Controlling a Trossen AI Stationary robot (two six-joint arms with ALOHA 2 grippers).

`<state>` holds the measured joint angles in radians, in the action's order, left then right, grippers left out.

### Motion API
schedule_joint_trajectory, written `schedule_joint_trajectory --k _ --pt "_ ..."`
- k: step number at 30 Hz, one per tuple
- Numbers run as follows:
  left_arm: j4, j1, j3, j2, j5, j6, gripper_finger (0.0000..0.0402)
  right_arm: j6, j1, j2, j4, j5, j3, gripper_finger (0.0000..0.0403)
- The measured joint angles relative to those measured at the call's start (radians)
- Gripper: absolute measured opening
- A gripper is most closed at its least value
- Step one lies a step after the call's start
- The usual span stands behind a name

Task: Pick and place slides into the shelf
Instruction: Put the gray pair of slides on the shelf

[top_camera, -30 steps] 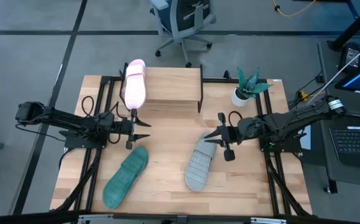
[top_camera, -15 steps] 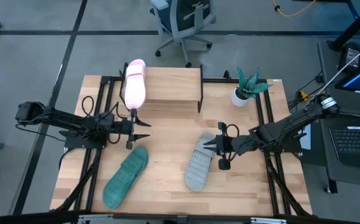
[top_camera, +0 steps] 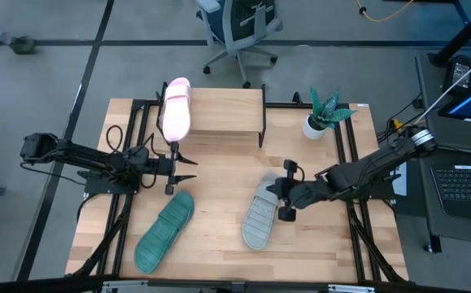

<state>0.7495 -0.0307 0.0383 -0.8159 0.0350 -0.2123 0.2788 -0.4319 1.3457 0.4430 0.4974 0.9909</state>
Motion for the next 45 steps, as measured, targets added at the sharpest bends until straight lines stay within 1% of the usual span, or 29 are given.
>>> schedule_joint_trajectory --k 3,6,14,18,21,26,30,33,40,45 --pt "0.000 0.000 0.000 0.000 0.000 0.000 0.0190 0.094 -0.010 0.060 0.103 -0.022 0.078 0.0005" --pt "0.000 0.000 0.000 0.000 0.001 0.000 0.0190 0.152 -0.027 0.124 0.153 -0.028 0.139 0.0008" --pt "-0.034 0.000 0.000 0.000 0.001 0.000 0.0190 0.161 -0.060 0.313 0.233 -0.028 0.303 0.0004" --pt "-0.053 0.000 0.000 0.000 0.001 0.000 0.0190 0.169 -0.064 0.398 0.286 -0.028 0.354 0.0008" --pt "-0.063 0.000 0.000 0.000 0.001 0.000 0.0190 0.227 -0.063 0.437 0.329 -0.028 0.376 0.0006" --pt "-0.070 0.000 0.000 0.000 0.001 0.001 0.0190 0.363 -0.052 0.445 0.368 -0.027 0.410 0.0007" --pt "-0.075 0.000 0.000 0.000 0.002 0.000 0.0190 0.420 -0.050 0.440 0.391 -0.030 0.442 0.0018" --pt "-0.090 0.000 0.000 0.000 0.002 0.000 0.0190 0.419 -0.051 0.440 0.393 -0.053 0.446 0.0019" --pt "-0.117 0.000 0.000 0.000 0.002 0.000 0.0190 0.394 -0.049 0.440 0.394 -0.055 0.447 0.0005" --pt "-0.142 0.000 0.000 0.000 0.002 0.000 0.0190 0.339 -0.048 0.440 0.391 -0.055 0.447 0.0013"
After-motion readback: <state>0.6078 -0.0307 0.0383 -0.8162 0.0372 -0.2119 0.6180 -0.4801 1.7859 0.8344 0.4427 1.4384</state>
